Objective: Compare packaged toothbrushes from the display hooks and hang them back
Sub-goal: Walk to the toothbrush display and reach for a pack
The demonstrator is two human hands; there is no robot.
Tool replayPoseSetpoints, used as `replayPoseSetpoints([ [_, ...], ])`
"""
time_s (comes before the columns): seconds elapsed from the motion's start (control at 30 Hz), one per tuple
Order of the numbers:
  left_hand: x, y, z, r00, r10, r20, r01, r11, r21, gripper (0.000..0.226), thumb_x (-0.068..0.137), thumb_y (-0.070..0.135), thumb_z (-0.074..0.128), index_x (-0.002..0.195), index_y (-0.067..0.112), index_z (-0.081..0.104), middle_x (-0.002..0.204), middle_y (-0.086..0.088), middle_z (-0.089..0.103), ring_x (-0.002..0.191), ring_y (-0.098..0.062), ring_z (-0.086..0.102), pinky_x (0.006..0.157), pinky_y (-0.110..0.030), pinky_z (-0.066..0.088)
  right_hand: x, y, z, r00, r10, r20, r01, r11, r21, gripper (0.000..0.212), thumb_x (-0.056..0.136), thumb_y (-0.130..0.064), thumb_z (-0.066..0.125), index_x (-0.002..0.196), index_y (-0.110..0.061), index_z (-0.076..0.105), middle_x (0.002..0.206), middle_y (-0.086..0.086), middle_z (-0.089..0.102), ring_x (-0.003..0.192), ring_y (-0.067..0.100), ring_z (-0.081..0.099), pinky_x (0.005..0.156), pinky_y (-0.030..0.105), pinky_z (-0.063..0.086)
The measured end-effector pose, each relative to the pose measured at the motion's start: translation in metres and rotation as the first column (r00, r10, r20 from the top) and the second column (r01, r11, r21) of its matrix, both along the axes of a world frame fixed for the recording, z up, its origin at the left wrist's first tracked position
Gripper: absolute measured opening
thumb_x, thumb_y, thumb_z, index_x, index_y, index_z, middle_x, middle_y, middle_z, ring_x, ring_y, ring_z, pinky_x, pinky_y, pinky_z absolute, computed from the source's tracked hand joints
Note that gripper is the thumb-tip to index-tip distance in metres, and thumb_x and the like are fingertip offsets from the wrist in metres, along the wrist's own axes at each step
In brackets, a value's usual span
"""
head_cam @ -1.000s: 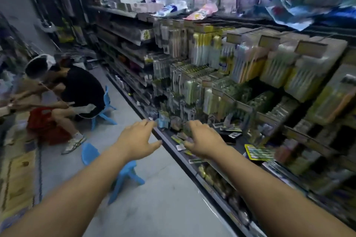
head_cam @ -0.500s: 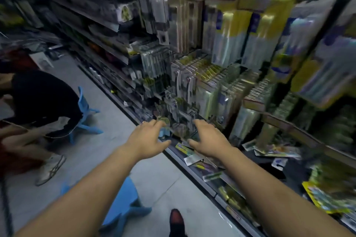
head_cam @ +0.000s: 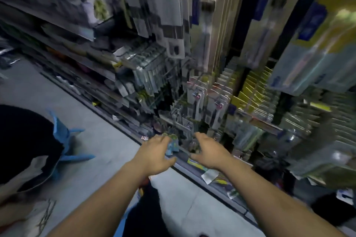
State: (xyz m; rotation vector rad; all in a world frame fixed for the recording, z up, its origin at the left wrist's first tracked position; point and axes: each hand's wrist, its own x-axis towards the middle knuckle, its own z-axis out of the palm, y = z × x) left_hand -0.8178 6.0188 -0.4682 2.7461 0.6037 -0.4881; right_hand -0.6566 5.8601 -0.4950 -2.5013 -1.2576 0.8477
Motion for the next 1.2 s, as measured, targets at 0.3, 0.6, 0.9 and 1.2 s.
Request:
replayPoseSetpoints([
  [0.3,0.038,0.127,-0.116,0.936,-0.324,-0.137,0.303,0.94,-0.155,0.069,0.095,0.064,0.052,0.152,0.027,0.038,0.149,-0.001,0.048,0.137,-0.026,0.046,0.11,-0.039,0.039,0.001,0.074,-0.084,0.943,-0.326,-0.07,0.316,0.94,-0.128,0.074,0.092,-0.049,0.067,0.15,-0.013,0.038,0.15,0.014,0.048,0.132,0.032,0.052,0.105,0.041,0.047],
  [0.6,0.048,0.161,-0.169,0.925,-0.369,-0.091,0.344,0.915,-0.212,0.064,0.095,0.061,0.056,0.15,0.029,0.042,0.152,0.003,0.048,0.137,-0.022,0.046,0.11,-0.036,0.039,-0.027,0.094,-0.132,0.871,-0.484,-0.089,0.47,0.871,-0.142,0.08,0.093,-0.048,0.066,0.158,-0.021,0.028,0.159,0.007,0.041,0.139,0.03,0.047,0.106,0.039,0.046],
  [0.9,0.071,0.186,-0.388,0.877,-0.473,-0.083,0.441,0.861,-0.253,0.06,0.094,0.055,0.061,0.143,0.024,0.048,0.143,0.0,0.054,0.131,-0.024,0.052,0.1,-0.032,0.044,-0.028,0.113,-0.306,0.889,-0.444,0.113,0.457,0.874,-0.167,0.074,0.089,-0.051,0.069,0.149,-0.021,0.037,0.151,0.008,0.045,0.134,0.032,0.051,0.103,0.045,0.048],
  [1.2,0.082,0.179,-0.437,0.741,-0.609,0.284,0.635,0.772,-0.001,0.048,0.093,0.049,0.068,0.128,0.018,0.059,0.126,-0.004,0.064,0.117,-0.024,0.06,0.098,-0.038,0.049,-0.069,0.107,-0.357,0.748,-0.465,0.473,0.442,0.881,0.168,0.075,0.09,-0.053,0.069,0.15,-0.022,0.037,0.147,0.007,0.049,0.133,0.031,0.051,0.105,0.046,0.047],
])
